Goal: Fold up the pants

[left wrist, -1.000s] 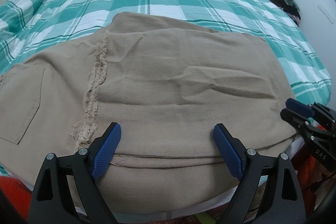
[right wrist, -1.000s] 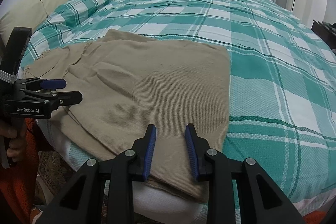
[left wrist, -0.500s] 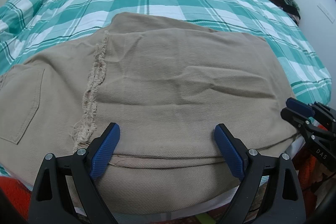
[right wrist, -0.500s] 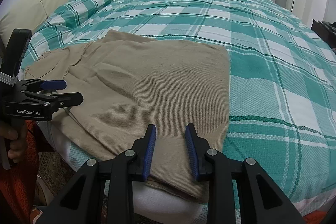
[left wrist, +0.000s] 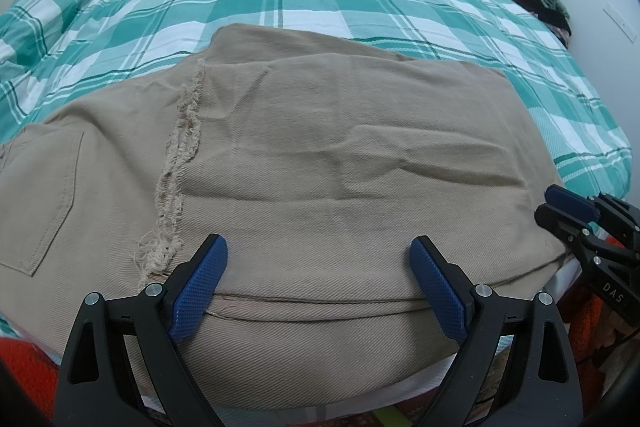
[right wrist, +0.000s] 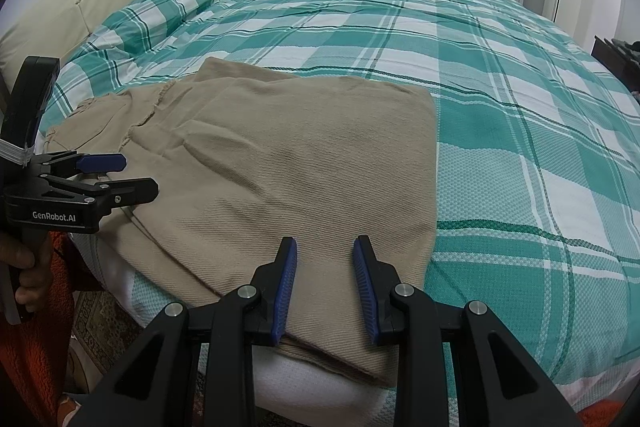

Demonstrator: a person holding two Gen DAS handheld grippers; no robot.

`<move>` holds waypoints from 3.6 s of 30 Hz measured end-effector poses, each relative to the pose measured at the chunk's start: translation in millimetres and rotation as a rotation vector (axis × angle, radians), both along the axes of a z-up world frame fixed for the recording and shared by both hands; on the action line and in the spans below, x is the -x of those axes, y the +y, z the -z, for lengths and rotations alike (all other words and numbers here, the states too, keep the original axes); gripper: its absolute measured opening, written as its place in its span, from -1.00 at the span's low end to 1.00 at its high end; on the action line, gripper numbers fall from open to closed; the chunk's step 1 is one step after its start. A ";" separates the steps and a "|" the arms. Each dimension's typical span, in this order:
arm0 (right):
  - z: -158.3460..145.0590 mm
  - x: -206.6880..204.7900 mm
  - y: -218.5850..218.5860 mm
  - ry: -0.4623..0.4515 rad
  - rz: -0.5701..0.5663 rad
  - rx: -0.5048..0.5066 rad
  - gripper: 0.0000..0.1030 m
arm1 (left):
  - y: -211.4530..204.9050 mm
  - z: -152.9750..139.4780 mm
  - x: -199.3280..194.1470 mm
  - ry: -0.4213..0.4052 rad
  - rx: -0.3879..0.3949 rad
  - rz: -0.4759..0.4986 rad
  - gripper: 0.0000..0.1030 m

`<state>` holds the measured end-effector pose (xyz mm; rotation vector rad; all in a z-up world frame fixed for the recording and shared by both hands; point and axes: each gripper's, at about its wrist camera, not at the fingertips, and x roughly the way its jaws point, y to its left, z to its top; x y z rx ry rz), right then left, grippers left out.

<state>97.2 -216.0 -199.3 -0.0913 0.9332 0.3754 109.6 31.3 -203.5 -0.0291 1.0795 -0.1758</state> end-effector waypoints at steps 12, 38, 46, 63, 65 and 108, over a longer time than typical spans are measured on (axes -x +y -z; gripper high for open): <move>0.5 0.8 -0.3 -0.001 0.000 0.001 -0.41 | 0.3 0.4 0.1 -0.001 -0.001 0.000 0.82; 1.4 2.0 -1.0 -0.006 0.001 0.002 -0.41 | -0.1 0.7 0.2 -0.002 -0.001 0.000 0.83; -0.9 1.1 -1.3 -0.009 0.008 0.003 -0.41 | -0.6 0.7 0.2 -0.001 -0.001 0.001 0.84; -3.6 -1.4 3.1 0.012 0.007 0.022 -0.38 | -3.5 -0.7 -1.0 -0.004 0.006 -0.003 0.85; -12.9 -8.0 4.8 0.050 0.004 0.042 -0.23 | -1.4 -3.9 -1.7 0.003 0.028 -0.014 0.85; -6.3 -10.0 17.4 0.069 0.021 -0.098 0.57 | 349.2 -1.0 56.4 0.049 0.734 -0.826 -0.73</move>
